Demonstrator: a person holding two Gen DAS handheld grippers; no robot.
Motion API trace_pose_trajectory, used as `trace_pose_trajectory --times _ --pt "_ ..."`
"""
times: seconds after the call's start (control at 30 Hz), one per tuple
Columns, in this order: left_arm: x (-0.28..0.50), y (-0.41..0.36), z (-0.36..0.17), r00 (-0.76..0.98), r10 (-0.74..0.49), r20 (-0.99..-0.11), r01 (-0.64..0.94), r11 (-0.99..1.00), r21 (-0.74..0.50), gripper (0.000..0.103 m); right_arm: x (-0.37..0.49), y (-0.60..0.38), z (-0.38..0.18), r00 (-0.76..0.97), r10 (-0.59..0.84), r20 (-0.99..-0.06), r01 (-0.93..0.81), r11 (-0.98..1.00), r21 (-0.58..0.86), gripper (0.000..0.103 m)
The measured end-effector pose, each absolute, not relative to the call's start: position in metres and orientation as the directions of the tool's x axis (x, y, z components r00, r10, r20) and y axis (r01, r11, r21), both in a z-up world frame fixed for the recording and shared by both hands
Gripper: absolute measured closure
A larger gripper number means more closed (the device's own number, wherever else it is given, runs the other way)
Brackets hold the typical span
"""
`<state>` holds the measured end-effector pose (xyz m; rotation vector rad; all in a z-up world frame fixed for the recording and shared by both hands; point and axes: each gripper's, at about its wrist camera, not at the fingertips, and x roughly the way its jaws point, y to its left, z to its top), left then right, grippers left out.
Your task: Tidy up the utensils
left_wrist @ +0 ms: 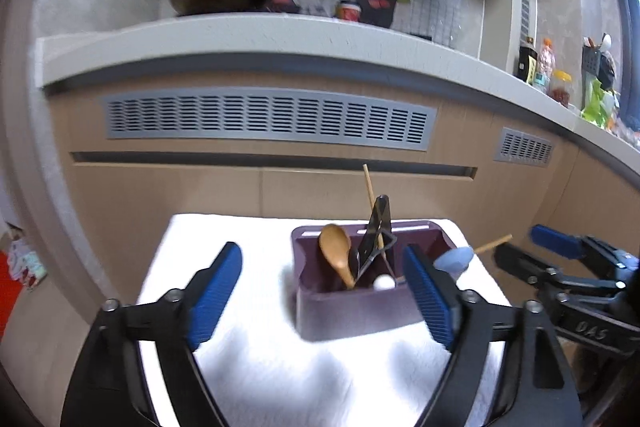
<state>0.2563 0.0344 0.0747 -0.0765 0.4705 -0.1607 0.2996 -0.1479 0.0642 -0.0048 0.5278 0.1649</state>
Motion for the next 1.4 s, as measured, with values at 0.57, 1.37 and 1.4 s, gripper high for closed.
trace_pose_trajectory --times 0.57,1.37,1.4 --pt "0.126 0.015 0.015 0.867 -0.069 -0.493 0.054 0.998 -0.045 0.000 0.166 -0.160 0.011 0.862 0.003 -0.507 0.005 1.000 0.014 0.004" --pt "0.116 0.010 0.020 0.855 -0.045 -0.517 0.044 0.999 -0.014 0.000 0.140 -0.157 0.009 0.884 -0.041 -0.466 0.029 0.999 -0.034 0.003" --pt "0.116 0.010 0.020 0.855 -0.045 -0.517 0.044 0.999 -0.014 0.000 0.139 -0.157 0.010 0.884 -0.040 -0.465 0.028 0.999 -0.033 0.003"
